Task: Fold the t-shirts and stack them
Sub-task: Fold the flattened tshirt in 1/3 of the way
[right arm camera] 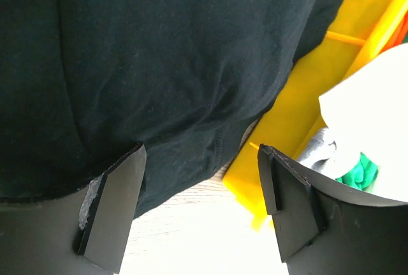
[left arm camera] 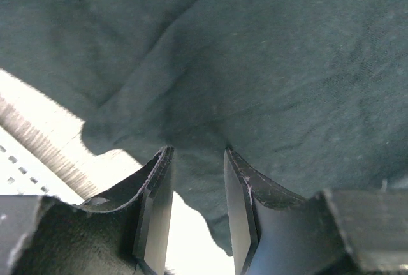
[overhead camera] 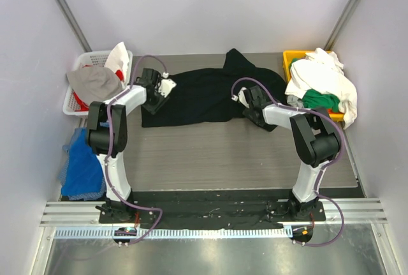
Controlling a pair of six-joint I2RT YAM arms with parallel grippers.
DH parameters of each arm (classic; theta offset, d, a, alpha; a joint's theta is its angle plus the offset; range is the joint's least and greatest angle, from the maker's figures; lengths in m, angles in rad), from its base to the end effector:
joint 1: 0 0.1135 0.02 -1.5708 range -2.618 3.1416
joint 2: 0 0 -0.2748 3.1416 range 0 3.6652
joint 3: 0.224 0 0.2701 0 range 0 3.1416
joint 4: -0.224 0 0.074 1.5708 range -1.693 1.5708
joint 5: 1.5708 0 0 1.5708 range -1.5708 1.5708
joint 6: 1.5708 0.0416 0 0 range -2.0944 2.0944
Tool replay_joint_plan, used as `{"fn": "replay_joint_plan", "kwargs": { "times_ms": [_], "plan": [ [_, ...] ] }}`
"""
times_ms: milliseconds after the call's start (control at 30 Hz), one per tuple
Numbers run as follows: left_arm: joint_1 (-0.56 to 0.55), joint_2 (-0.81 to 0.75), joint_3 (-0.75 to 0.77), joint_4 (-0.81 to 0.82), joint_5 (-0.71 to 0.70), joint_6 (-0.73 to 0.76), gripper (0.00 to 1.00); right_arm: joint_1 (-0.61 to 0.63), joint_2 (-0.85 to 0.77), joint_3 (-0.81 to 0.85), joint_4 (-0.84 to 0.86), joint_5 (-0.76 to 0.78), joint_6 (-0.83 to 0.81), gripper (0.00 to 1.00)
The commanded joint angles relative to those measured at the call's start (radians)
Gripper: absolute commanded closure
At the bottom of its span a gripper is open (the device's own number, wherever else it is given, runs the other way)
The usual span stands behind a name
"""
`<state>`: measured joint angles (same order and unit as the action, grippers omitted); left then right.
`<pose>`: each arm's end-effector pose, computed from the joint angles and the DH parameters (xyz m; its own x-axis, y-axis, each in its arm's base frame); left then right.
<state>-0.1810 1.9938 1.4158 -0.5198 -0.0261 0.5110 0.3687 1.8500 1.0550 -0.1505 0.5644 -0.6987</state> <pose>0.4318 -0.0779 0.1676 -0.6815 0.6217 -0.3860 0.5750 0.7812 0.2430 0.3689 0.1187 0.1432 -0.5711 -0.8033 -0.1692 -0.4960 0.5019 -0.7086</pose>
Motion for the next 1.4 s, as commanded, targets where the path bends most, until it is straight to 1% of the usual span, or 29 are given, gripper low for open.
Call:
{"fn": "replay_joint_plan", "kwargs": {
  "times_ms": [0, 200, 333, 467, 633, 733, 933, 1133, 1267, 1367],
  "plan": [
    [-0.009, 0.023, -0.017, 0.038, -0.044, 0.012, 0.59, -0.023, 0.014, -0.059, 0.051, 0.012, -0.033, 0.20],
    [-0.008, 0.020, -0.083, 0.101, -0.159, 0.087, 0.60, -0.040, 0.000, -0.130, 0.078, 0.025, -0.055, 0.21],
    [-0.003, 0.007, -0.146, 0.147, -0.198, 0.123, 0.60, -0.042, -0.035, -0.179, 0.074, 0.028, -0.064, 0.21],
    [0.008, -0.012, -0.173, 0.152, -0.199, 0.132, 0.60, -0.042, -0.101, -0.216, 0.029, 0.009, -0.064, 0.21],
    [0.012, -0.055, -0.221, 0.153, -0.193, 0.130, 0.60, -0.042, -0.182, -0.237, -0.075, -0.067, -0.039, 0.22],
    [0.012, -0.084, -0.253, 0.156, -0.193, 0.132, 0.60, -0.043, -0.247, -0.263, -0.106, -0.099, -0.039, 0.22],
    [0.014, -0.157, -0.331, 0.159, -0.190, 0.138, 0.60, -0.042, -0.337, -0.323, -0.135, -0.127, -0.064, 0.22],
    [0.012, -0.237, -0.419, 0.170, -0.187, 0.136, 0.60, -0.042, -0.373, -0.339, -0.164, -0.161, -0.055, 0.22],
    [0.014, -0.254, -0.433, 0.178, -0.189, 0.133, 0.60, -0.042, -0.393, -0.333, -0.161, -0.179, -0.044, 0.22],
    [0.012, -0.251, -0.404, 0.173, -0.189, 0.124, 0.60, -0.043, -0.425, -0.297, -0.165, -0.187, -0.021, 0.22]
  ]
}}
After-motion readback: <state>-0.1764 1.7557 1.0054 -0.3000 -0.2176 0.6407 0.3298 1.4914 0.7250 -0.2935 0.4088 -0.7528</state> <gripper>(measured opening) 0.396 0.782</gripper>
